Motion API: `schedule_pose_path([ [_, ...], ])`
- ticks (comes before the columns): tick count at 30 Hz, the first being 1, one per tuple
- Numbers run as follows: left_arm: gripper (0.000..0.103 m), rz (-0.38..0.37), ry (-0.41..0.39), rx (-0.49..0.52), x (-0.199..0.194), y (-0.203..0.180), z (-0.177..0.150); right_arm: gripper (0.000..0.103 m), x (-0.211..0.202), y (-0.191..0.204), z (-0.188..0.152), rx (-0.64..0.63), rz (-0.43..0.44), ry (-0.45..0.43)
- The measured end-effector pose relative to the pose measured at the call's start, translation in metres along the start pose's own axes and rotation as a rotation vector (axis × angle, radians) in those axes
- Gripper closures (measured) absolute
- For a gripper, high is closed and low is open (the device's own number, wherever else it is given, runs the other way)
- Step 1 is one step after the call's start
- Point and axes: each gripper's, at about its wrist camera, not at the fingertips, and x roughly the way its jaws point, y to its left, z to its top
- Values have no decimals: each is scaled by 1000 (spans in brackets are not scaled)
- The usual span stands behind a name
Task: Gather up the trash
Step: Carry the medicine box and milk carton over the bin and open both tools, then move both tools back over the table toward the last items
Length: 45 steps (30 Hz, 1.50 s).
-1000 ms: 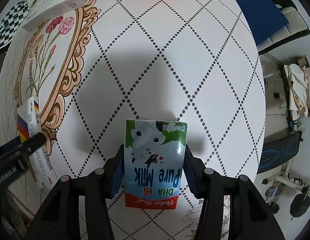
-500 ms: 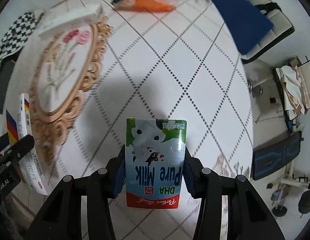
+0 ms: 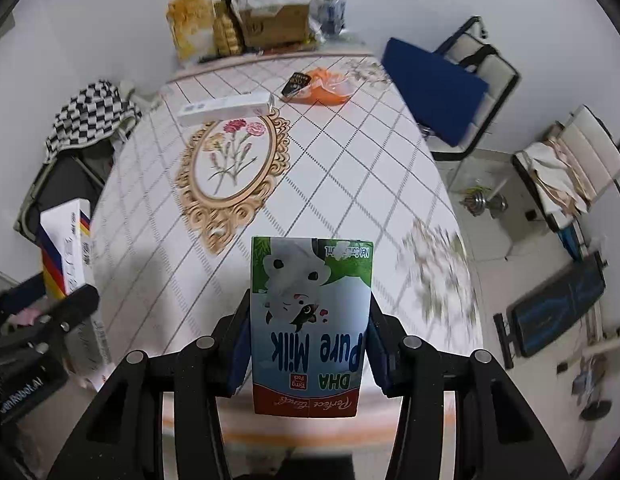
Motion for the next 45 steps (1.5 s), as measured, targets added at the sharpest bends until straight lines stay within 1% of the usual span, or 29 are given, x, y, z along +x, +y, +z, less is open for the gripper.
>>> schedule_pose_path([
  [2,33,-19,7,9,-10,4,-19,53,-22,4,-25,27,-4,-6],
  [3,33,-25,16,16,-15,6,-30,53,-35,6,-44,52,1,-1],
  [4,33,-29,27,21,-17,8,-39,53,-40,6,-54,60,0,3],
  [5,33,-38,49,22,-18,10,-52,53,-48,8,-73,69,-3,18],
  [8,33,-49,102,24,-11,12,-79,53,-51,10,-115,81,5,73],
  [11,33,-47,168,17,7,13,-110,53,-45,10,-156,81,14,131],
  [13,33,-41,229,0,27,13,-134,53,-25,9,-193,90,33,203],
  [16,33,-51,311,-38,63,15,-168,53,14,5,-235,101,70,307],
  [19,33,-49,385,-73,116,19,-204,53,70,0,-285,112,108,405],
  [21,33,-62,439,-113,158,23,-228,52,109,-2,-312,126,133,460],
  [22,33,-68,461,-126,179,25,-239,52,128,-5,-323,142,137,484],
  [23,33,-73,486,-135,201,26,-249,52,156,-7,-340,164,148,506],
  [25,33,-95,512,-160,235,29,-264,52,198,-10,-363,181,150,533],
  [26,33,-108,532,-170,255,30,-271,52,211,-12,-371,196,159,541],
  [29,32,-159,563,-207,314,36,-290,52,271,-15,-399,240,189,570],
  [31,32,-215,586,-260,352,42,-300,52,308,-17,-417,254,206,567],
  [34,31,-256,624,-326,393,51,-310,51,344,-15,-424,260,233,554],
  [35,30,-260,625,-343,403,53,-313,51,360,-14,-430,267,261,556],
  [37,9,-275,625,-366,415,58,-318,50,380,-15,-434,278,285,555],
  [38,6,-275,623,-372,418,59,-319,48,389,-15,-436,288,312,561],
  [39,6,-272,619,-372,415,59,-319,44,395,-16,-440,303,333,562],
  [40,6,-260,615,-369,414,60,-319,32,399,-14,-439,322,354,560],
  [41,6,-239,608,-362,411,61,-320,24,401,-13,-437,332,369,558],
  [43,6,-214,601,-353,404,66,-325,19,402,-11,-438,330,368,551],
  [45,6,-158,576,-315,395,68,-327,13,399,-8,-440,319,349,546],
])
